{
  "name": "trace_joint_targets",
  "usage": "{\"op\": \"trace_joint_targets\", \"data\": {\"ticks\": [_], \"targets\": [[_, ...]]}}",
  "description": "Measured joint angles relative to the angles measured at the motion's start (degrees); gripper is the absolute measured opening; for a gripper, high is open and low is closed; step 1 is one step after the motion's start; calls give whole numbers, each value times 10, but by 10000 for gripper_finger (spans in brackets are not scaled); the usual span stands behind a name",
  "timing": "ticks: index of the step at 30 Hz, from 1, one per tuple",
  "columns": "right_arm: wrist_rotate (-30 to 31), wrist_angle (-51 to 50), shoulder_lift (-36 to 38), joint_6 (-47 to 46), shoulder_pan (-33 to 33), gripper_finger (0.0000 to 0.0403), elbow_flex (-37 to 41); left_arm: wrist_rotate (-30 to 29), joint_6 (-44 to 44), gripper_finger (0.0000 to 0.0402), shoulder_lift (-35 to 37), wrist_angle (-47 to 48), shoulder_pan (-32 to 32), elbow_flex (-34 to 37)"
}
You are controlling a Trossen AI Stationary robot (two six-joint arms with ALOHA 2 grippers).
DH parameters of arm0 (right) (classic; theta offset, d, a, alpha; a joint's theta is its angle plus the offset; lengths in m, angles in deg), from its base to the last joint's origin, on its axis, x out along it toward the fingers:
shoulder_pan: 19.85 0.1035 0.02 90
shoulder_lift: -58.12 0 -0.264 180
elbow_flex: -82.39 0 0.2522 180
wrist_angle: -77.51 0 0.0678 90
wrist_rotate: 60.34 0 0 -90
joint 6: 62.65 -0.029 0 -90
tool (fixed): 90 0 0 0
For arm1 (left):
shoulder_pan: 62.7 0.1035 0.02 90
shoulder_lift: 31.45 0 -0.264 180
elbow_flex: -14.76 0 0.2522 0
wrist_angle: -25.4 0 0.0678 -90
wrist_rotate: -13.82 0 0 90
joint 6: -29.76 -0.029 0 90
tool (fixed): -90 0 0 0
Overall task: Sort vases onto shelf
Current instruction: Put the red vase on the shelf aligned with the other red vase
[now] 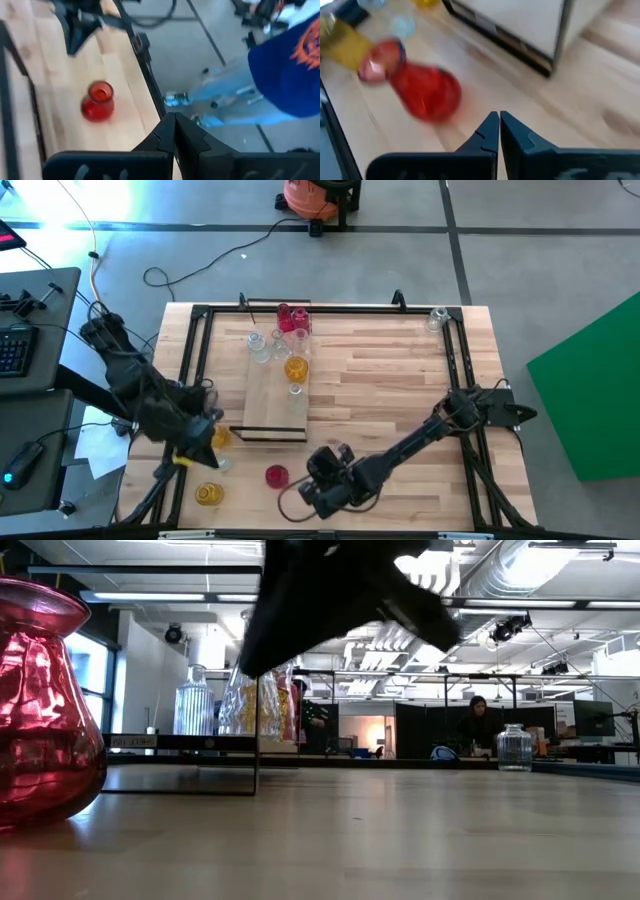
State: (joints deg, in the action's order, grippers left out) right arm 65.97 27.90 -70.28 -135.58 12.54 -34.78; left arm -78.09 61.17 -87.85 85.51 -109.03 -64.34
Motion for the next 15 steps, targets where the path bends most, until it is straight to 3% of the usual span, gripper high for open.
{"op": "trace_joint_targets", "data": {"ticks": [6, 15], "targets": [[-40, -85, 8, -75, 22, 0, 0, 2, -33, 0, -81, -8, -22, 0], [-64, -254, 54, -108, 40, 0, 0, -18, -91, 0, -189, -86, 12, 0]]}}
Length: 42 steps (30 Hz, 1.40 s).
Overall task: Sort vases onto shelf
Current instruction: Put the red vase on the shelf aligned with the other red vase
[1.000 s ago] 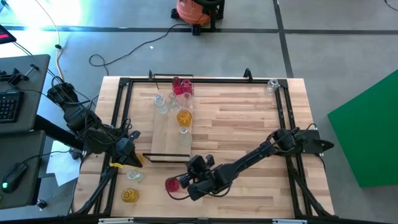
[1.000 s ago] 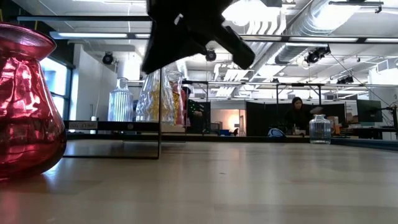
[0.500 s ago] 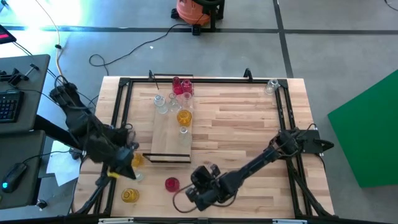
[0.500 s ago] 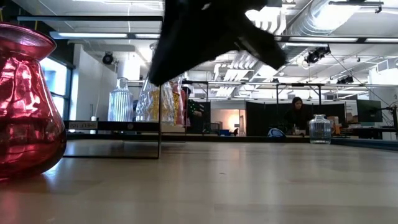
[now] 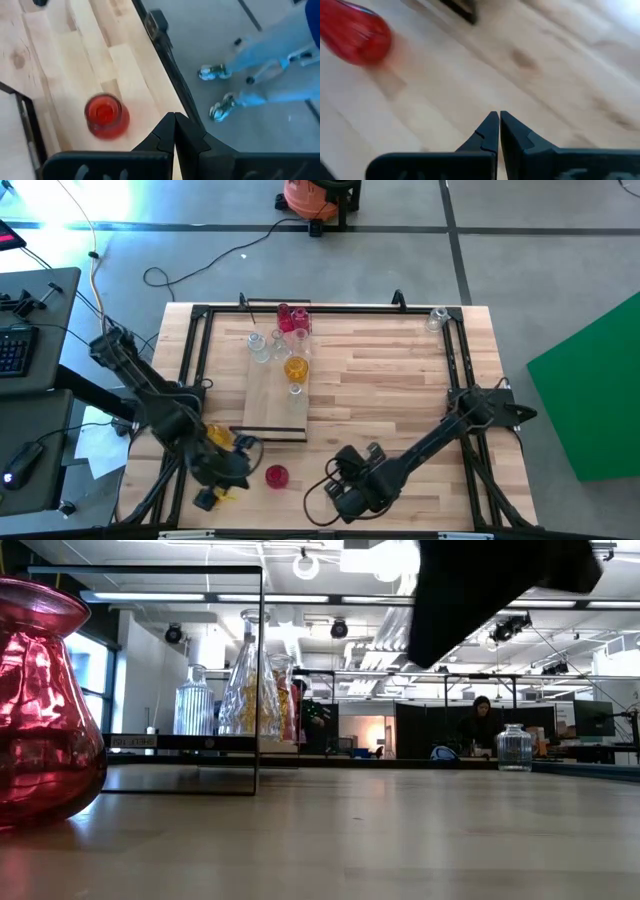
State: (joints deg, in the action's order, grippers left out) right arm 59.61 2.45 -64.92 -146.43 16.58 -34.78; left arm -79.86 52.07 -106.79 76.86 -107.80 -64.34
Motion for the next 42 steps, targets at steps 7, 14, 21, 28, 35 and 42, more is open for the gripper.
{"op": "trace_joint_targets", "data": {"ticks": [7, 14, 21, 28, 35, 42], "targets": [[2, -153, 39, 4, 19, 0, 0, 5, 67, 0, -49, -43, 2, -54], [13, -210, 44, 35, 53, 0, 0, -66, 94, 0, -142, 37, -21, -207], [2, -211, 44, 43, 80, 0, 1, -107, 253, 0, -268, 200, -19, -302], [-15, -229, 44, 38, 108, 0, 1, -122, 372, 0, -314, 186, -15, -301], [-16, -238, 44, 26, 128, 0, 2, -111, 359, 22, -319, 178, -2, -301], [-11, -241, 44, -6, 138, 0, 2, -106, 325, 107, -319, 194, 5, -301]]}}
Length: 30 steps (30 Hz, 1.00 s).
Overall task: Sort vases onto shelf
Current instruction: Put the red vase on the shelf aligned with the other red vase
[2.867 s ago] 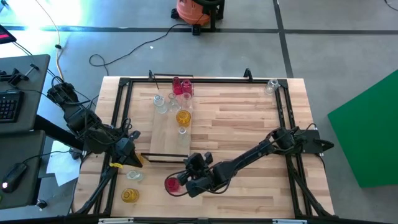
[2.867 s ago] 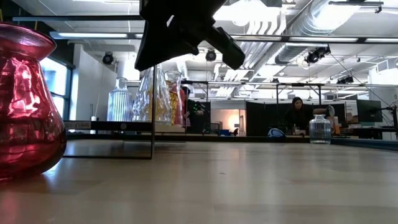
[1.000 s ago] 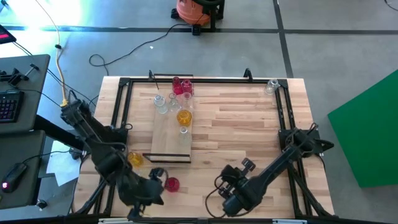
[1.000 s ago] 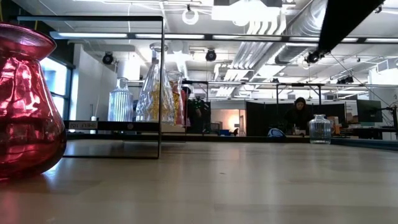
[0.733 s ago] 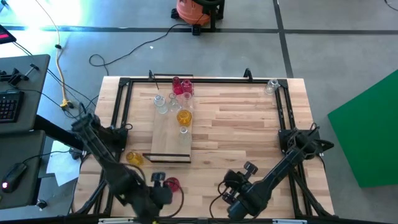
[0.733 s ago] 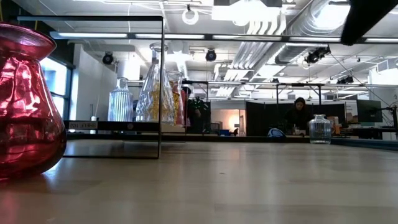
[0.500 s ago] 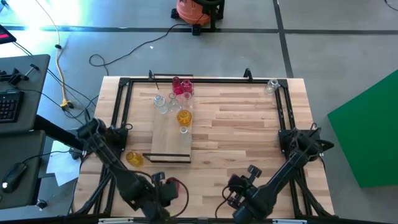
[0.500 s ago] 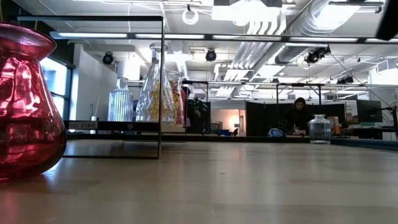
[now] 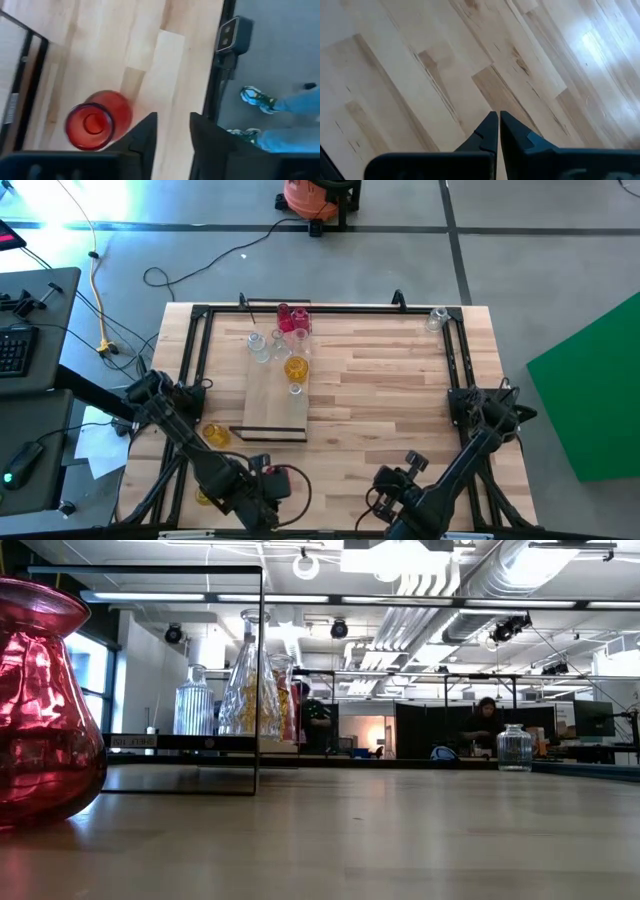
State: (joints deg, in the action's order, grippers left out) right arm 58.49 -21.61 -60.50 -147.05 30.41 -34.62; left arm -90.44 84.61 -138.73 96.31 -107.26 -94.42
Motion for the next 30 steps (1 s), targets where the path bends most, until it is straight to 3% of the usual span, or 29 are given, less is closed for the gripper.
{"op": "trace_joint_targets", "data": {"ticks": [5, 10, 22, 30], "targets": [[1, -3, 0, -7, 7, 0, 0, -4, -6, 167, 0, 41, 0, 0], [5, -4, 0, -8, 8, 0, 0, -4, -5, 199, 0, 48, 0, 27], [15, -8, 0, -28, 9, 0, 0, -43, -21, 207, 0, 18, 8, 58], [13, -8, -1, -36, 11, 0, 0, -19, -10, 207, -4, -9, 23, 95]]}}
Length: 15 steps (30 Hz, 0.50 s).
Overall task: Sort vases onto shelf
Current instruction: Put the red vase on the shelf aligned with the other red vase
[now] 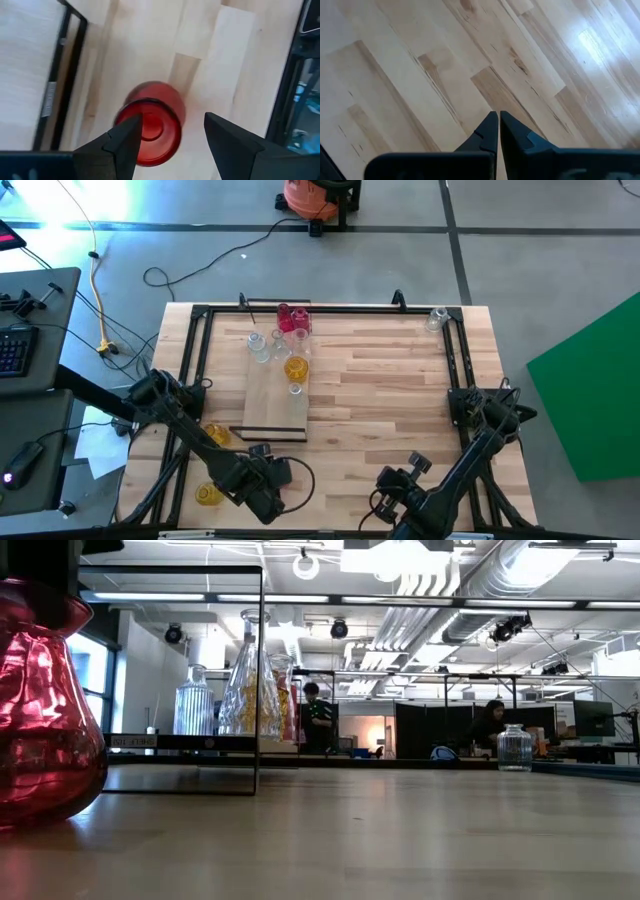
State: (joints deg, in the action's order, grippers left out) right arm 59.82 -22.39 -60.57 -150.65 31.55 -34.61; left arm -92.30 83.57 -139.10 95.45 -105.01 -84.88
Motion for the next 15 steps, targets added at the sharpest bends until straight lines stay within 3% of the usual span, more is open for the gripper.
{"op": "trace_joint_targets", "data": {"ticks": [15], "targets": [[-3, 0, 0, -21, 11, 0, 0, 16, 11, 194, 2, -30, 3, 37]]}}
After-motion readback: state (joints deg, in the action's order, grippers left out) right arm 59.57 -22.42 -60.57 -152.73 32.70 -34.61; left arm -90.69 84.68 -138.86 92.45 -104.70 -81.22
